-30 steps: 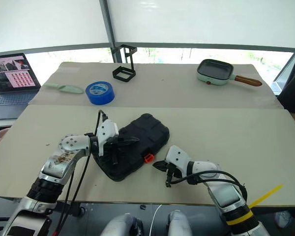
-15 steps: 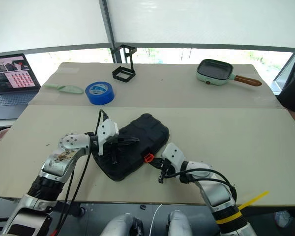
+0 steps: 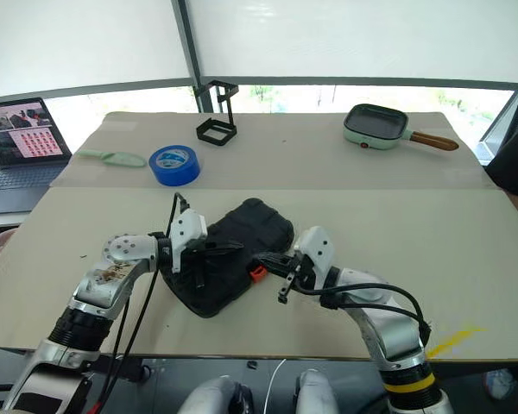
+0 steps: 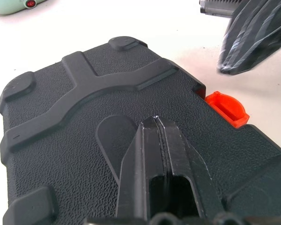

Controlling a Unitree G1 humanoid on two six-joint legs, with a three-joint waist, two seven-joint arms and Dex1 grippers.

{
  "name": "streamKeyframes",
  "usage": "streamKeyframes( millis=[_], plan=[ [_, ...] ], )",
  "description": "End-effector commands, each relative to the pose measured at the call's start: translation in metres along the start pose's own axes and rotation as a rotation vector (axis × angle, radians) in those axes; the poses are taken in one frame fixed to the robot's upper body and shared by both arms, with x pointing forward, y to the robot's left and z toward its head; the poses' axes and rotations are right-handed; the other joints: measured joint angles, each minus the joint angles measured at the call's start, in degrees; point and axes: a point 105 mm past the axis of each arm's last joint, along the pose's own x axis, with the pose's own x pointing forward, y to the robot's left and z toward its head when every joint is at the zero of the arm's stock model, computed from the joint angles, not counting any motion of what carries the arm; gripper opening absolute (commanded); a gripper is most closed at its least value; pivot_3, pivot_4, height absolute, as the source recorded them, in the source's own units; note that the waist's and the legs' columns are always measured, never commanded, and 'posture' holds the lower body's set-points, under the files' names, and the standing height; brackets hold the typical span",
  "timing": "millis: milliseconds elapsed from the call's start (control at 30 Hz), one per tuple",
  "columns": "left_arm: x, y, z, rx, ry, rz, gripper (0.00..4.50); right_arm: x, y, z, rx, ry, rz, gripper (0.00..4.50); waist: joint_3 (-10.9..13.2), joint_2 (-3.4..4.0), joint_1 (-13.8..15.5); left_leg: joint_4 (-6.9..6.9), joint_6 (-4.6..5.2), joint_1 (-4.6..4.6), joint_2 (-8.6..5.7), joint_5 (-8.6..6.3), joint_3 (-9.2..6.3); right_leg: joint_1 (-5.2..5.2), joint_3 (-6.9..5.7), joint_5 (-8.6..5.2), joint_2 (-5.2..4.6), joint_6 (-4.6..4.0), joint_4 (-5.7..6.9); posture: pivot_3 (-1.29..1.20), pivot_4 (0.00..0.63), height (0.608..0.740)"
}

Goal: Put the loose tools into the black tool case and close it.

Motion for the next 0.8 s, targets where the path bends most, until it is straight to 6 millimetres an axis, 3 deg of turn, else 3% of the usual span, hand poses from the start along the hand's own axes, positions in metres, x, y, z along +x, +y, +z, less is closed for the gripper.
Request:
streamKeyframes(
  millis=[33,233,433,600,800],
  plan=[
    [0.001,-0.024,-0.061,-0.178,0.176,-0.050,0.00,0.003,0.005,0.010,-0.019,-0.024,0.027,0.01,-0.04,0.06,0.03,-0.03,0.00,-0.02,-0.02,0.00,0.00,0.00,0.01,0.00,-0.01,0.00,-0.03,0.00,0.150,0.740],
    [0.001,-0.026,-0.062,-0.184,0.175,-0.048,0.00,-0.019,0.000,0.011,-0.033,0.004,-0.002,0.01,-0.04,0.06,0.11,-0.05,0.01,-0.03,-0.03,0.00,0.01,0.09,0.00,0.00,-0.02,0.00,-0.04,0.00,0.150,0.740],
    [0.002,-0.028,-0.063,-0.184,0.178,-0.057,0.00,-0.033,0.005,-0.020,0.010,0.122,-0.011,0.01,-0.05,0.04,0.15,-0.32,0.01,0.01,-0.02,0.00,-0.01,0.10,-0.03,-0.01,0.02,0.01,-0.34,0.00,0.150,0.740],
    [0.002,-0.026,-0.063,-0.181,0.183,-0.058,0.00,-0.022,0.005,-0.033,0.015,0.120,-0.005,0.01,-0.10,0.12,0.16,-0.36,0.01,-0.01,-0.02,0.00,0.00,0.12,-0.05,-0.01,0.04,0.01,-0.35,0.00,0.150,0.740],
    [0.001,-0.024,-0.063,-0.183,0.184,-0.051,0.00,-0.003,-0.001,-0.024,-0.010,0.065,0.003,0.01,-0.11,0.13,0.14,-0.38,0.01,-0.01,-0.02,0.00,-0.01,0.06,-0.08,0.01,0.04,0.04,-0.52,0.00,0.150,0.740]
  ],
)
